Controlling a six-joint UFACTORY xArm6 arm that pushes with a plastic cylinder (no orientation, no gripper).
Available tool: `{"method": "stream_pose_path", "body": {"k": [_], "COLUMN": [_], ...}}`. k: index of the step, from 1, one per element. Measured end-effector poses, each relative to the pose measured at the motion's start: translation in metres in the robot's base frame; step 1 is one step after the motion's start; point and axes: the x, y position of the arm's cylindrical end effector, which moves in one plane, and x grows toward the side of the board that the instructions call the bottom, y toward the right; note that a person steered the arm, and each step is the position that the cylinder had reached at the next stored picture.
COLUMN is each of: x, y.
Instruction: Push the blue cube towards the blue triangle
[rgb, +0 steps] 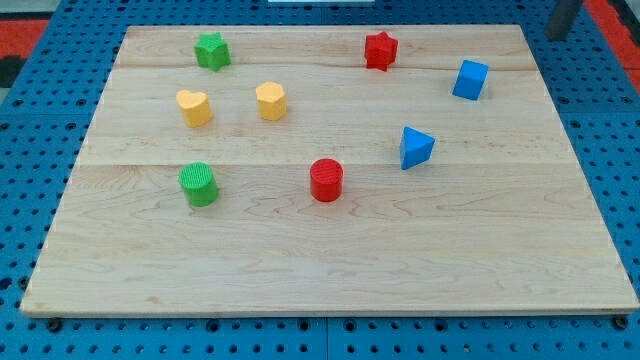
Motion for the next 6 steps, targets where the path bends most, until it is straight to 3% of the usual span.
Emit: {"method": "stream_pose_path", "body": {"k": [1, 2, 3, 4, 5, 6], "x": [0.048, 0.069, 0.069, 0.099, 0.108, 0.078], "y": [-0.04, -0.12, -0.156, -0.228, -0.254, -0.281]}}
